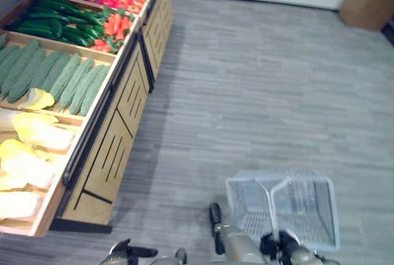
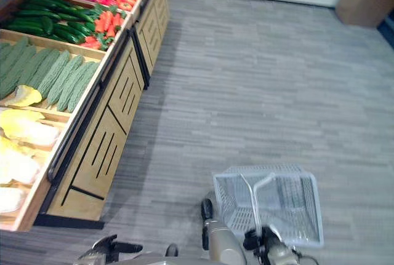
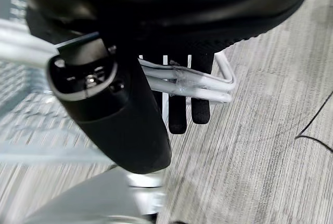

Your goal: Get the vegetables into the basket

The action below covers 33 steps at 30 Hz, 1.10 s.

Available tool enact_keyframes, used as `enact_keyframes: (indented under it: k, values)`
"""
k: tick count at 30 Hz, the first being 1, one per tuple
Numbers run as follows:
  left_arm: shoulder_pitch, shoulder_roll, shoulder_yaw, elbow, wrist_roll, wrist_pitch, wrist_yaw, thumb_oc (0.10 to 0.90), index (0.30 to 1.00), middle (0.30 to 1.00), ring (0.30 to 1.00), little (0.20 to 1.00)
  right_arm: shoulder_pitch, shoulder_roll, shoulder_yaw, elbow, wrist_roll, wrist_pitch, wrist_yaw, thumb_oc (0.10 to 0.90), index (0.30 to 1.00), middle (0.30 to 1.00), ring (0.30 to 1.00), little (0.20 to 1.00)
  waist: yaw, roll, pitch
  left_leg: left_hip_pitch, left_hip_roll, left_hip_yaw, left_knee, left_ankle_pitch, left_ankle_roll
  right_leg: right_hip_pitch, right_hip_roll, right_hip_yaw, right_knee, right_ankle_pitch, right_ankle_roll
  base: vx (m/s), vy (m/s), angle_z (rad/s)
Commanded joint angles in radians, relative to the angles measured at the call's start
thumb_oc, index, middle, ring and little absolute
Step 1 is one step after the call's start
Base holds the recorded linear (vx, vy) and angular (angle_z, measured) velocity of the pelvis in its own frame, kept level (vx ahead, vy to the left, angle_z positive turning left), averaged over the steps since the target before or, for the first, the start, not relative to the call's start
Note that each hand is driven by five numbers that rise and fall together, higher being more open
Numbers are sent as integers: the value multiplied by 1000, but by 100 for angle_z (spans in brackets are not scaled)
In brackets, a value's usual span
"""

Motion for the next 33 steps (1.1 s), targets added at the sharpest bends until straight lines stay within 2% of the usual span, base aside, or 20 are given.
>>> enact_keyframes:
  k: [1, 2, 4, 6, 7, 9, 11, 12, 14, 17, 19, 21, 24, 25, 26, 28, 29, 30, 31, 33]
  values:
    - [-22, -3, 0, -36, 42, -21, -16, 900, 1000, 1000, 1000, 1000, -23, -73, -39, 10, 26, -1, -7, 400, 300, 300, 300, 300, -21, 58, 31, 39, -56, 2, -22, 71, -69, 27, 32, -10, -141, 263, 56, 549, -155, 123]
    - [-17, -5, 4, -33, 42, -19, -18, 900, 1000, 1000, 1000, 1000, -18, -74, -44, 17, 26, -1, -6, 400, 300, 300, 300, 300, -29, 60, 28, 65, -50, -13, -22, 66, -74, 28, 26, -20, -129, 273, 58, 391, -153, 81]
    - [-4, -11, 6, -31, 41, -18, -20, 900, 1000, 1000, 1000, 1000, -6, -81, -55, 24, 38, -5, 0, 400, 300, 300, 300, 300, -50, 63, 14, 120, -35, -47, -22, 51, -82, 47, 24, 27, -101, 294, 53, 457, -235, 105]
    - [3, -23, 7, -22, 41, -16, -17, 900, 1000, 1000, 1000, 1000, -6, -88, -62, 37, 53, -5, 8, 400, 300, 300, 300, 300, -57, 87, -14, 129, -2, -56, 5, 47, -100, 59, 33, 61, -84, 304, 38, 435, -339, 32]
    - [1, -24, 3, -20, 37, -16, -16, 900, 1000, 1000, 1000, 1000, -11, -93, -67, 45, 63, -6, 7, 400, 300, 300, 300, 300, -60, 98, -20, 116, 13, -63, 26, 75, -112, 61, 40, 62, -70, 290, 25, 273, -289, -1]
    - [1, -32, 9, -16, 19, -16, -13, 900, 1000, 1000, 1000, 1000, -21, -99, -62, 57, 55, -7, 4, 400, 300, 300, 300, 300, -54, 120, -30, 93, 37, -65, 95, 185, -149, 76, 49, 40, -43, 266, 1, 274, -259, 15]
    - [-5, -40, 1, -21, 5, -23, -12, 900, 1000, 1000, 1000, 1000, -28, -107, -49, 52, 44, -9, 2, 400, 300, 300, 300, 300, -48, 122, -38, 58, 39, -57, 156, 252, -181, 106, 34, 19, -44, 252, -4, 183, -154, 24]
    - [-5, -40, 1, -21, 5, -23, -12, 900, 1000, 1000, 1000, 1000, -28, -107, -49, 52, 44, -9, 2, 400, 300, 300, 300, 300, -48, 122, -38, 58, 39, -57, 156, 252, -181, 107, 34, 19, -44, 252, -4, 182, -206, 26]
    - [-22, -41, -7, -35, -8, -21, -13, 900, 1000, 1000, 1000, 1000, -45, -107, -9, 30, 18, -9, 6, 400, 300, 300, 300, 300, -30, 115, -43, 26, 71, -6, 205, 314, -212, 173, 25, -16, -51, 206, -26, 279, -341, 33]
    - [-17, -53, 3, -48, -33, -24, -10, 900, 1000, 1000, 1000, 1000, -57, -108, -1, -25, 23, -14, 4, 400, 300, 300, 300, 300, -14, 112, -48, 0, 90, 51, 262, 372, -229, 234, 16, -56, -66, 170, -45, 232, -233, 40]
    - [-17, -53, 3, -48, -33, -24, -9, 900, 1000, 1000, 1000, 1000, -57, -108, -1, -25, 23, -13, 4, 400, 300, 300, 300, 300, -14, 112, -47, 0, 90, 51, 263, 371, -229, 235, 16, -57, -66, 170, -45, 90, -85, 33]
    - [-13, -52, 3, -66, -38, -22, -11, 900, 1000, 1000, 1000, 1000, -68, -110, 7, -80, 29, -21, -4, 400, 300, 300, 300, 300, -6, 101, -39, -38, 101, 102, 342, 401, -226, 261, 12, -71, -63, 147, -65, 155, -162, 25]
    - [-10, -53, -7, -63, -27, -19, -9, 900, 1000, 1000, 1000, 1000, -71, -106, 12, -97, 31, -22, -11, 400, 300, 300, 300, 300, -4, 106, -45, -55, 110, 136, 325, 388, -207, 289, 17, -85, -75, 119, -73, 123, -85, 40]
    - [-10, -53, -17, -67, -15, -20, -10, 900, 1000, 1000, 1000, 1000, -71, -104, 12, -98, 33, -22, -13, 400, 300, 300, 300, 300, -5, 104, -46, -74, 93, 141, 286, 346, -192, 294, 13, -87, -77, 111, -70, 154, -20, 59]
    - [-12, -56, -32, -65, 16, -17, -15, 900, 1000, 1000, 1000, 1000, -68, -101, 15, -91, 33, -20, -13, 400, 300, 300, 300, 300, -2, 99, -49, -113, 56, 154, 190, 237, -164, 315, 6, -84, -81, 96, -62, 122, -7, 56]
    - [-11, -56, -33, -65, 16, -17, -15, 900, 1000, 1000, 1000, 1000, -68, -101, 15, -91, 33, -20, -13, 400, 300, 300, 300, 300, -1, 101, -46, -108, 57, 156, 191, 234, -164, 319, 8, -83, -82, 95, -62, 88, 4, 48]
    - [-9, -61, -48, -65, 28, -15, -19, 900, 1000, 1000, 1000, 1000, -68, -93, 24, -73, 29, -18, -19, 400, 300, 300, 300, 300, 19, 96, -37, -197, 4, 113, 62, 202, -141, 342, 6, -66, -89, 92, -58, 81, 8, 41]
    - [-9, -61, -49, -65, 27, -15, -19, 900, 1000, 1000, 1000, 1000, -68, -93, 24, -73, 29, -19, -19, 400, 300, 300, 300, 300, 18, 96, -35, -195, 3, 112, 62, 201, -141, 344, 6, -67, -90, 91, -57, 126, 32, 32]
    - [-3, -62, -61, -52, 41, -9, -6, 900, 1000, 1000, 1000, 1000, -57, -87, 37, -68, 21, -15, -21, 400, 300, 300, 300, 300, 36, 104, -25, -250, -16, 52, -5, 267, -140, 351, 23, -47, -92, 89, -57, 115, 54, -2]
    - [-5, -58, -64, -43, 57, -4, -7, 900, 1000, 1000, 1000, 1000, -63, -81, 42, -54, 12, -13, -21, 400, 300, 300, 300, 300, 45, 105, -17, -228, -23, 49, -4, 254, -138, 369, 24, -20, -83, 83, -56, 135, 73, -9]
